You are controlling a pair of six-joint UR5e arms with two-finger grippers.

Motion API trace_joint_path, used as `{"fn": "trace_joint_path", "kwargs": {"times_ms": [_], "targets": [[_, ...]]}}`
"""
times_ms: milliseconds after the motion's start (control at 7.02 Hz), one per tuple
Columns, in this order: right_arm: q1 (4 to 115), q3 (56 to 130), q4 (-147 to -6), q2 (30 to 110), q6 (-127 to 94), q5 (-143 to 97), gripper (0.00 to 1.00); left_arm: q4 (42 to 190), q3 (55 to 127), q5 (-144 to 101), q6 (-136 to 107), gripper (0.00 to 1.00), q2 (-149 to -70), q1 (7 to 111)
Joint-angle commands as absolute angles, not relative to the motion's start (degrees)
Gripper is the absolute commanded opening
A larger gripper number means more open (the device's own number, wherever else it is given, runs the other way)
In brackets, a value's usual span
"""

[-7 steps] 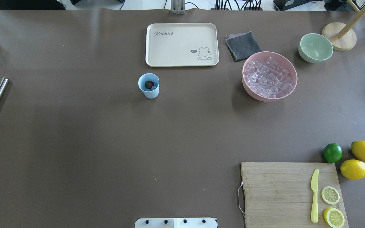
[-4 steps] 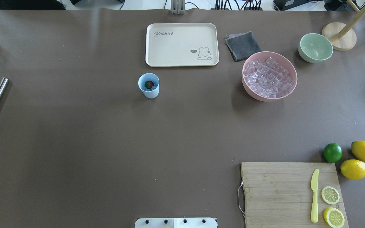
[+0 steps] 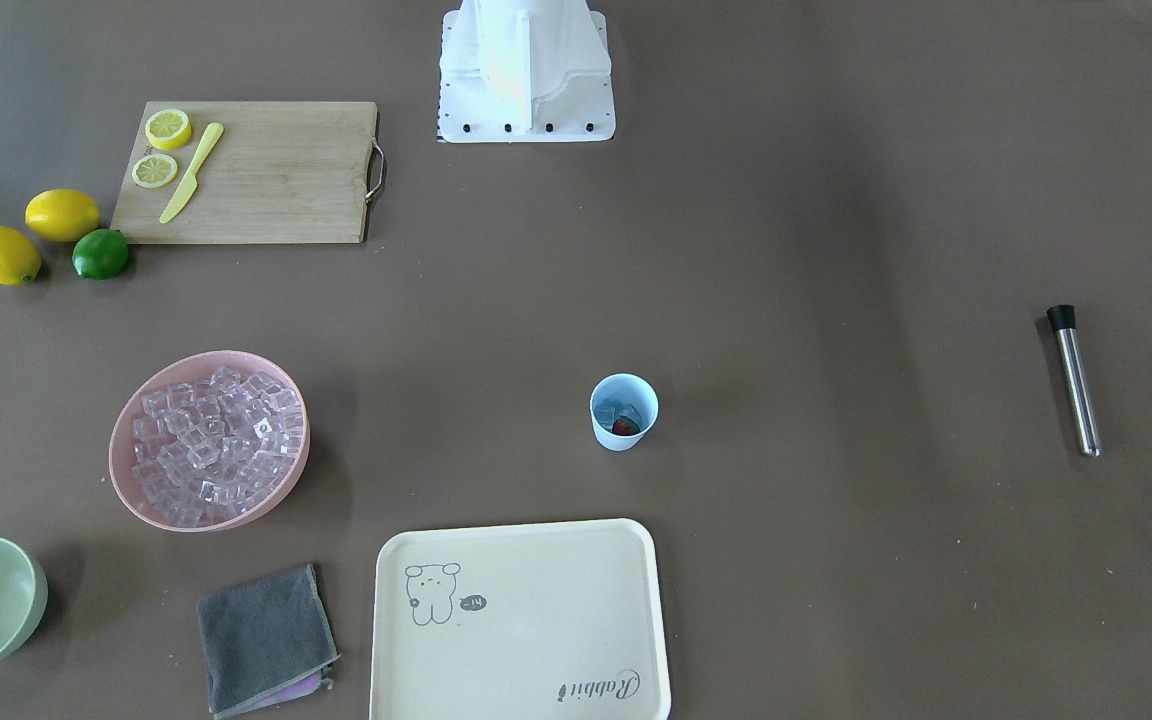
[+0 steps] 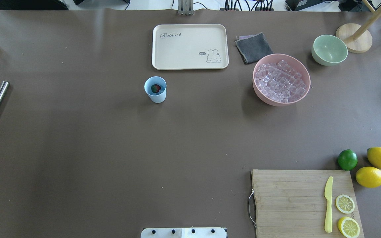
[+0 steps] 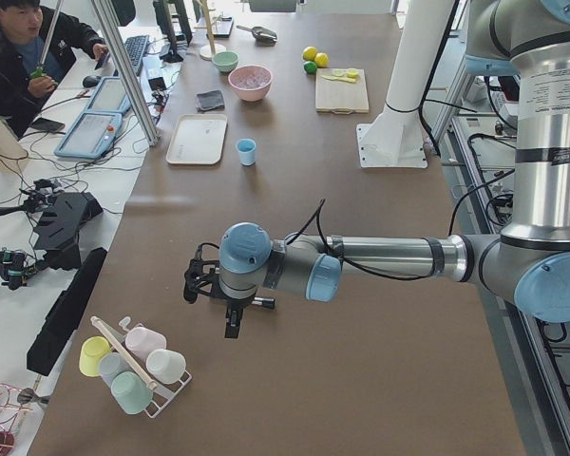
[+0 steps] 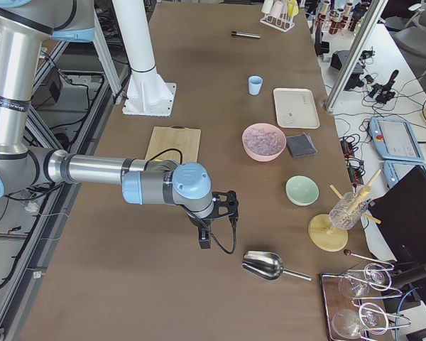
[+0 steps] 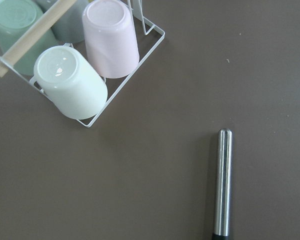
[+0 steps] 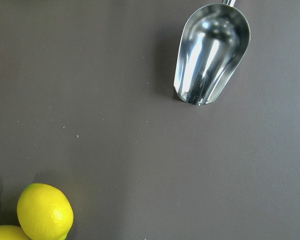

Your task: Mash ice and strawberries in cup

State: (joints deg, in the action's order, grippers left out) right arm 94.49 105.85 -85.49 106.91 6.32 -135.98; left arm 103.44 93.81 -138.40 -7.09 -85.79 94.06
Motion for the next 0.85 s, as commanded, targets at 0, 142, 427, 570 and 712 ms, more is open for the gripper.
{"fn": "trace_joint_path", "kwargs": {"times_ms": [0,142,427,570,712], "targets": [[94.13,103.89,-90.32,104.34,5.89,-132.91,1.00,103.45,93.96,-138.87,-6.59,0.99,-83.24,94.48],[93.52,103.10,-93.31,101.63,5.71,-132.28,1.00,103.62,94.22,-138.95,-6.50,0.99,-82.71,95.09],[93.34,99.68,-96.94,96.43,5.45,-132.01,1.00,103.54,94.13,-138.87,-6.50,0.99,-82.27,95.27],[93.34,99.67,-96.86,96.24,5.36,-132.01,1.00,103.27,94.13,-138.78,-6.50,0.99,-82.53,95.27],[93.34,99.49,-96.59,96.15,5.45,-131.84,1.00,103.10,94.04,-138.61,-6.50,0.99,-83.23,95.01]]}}
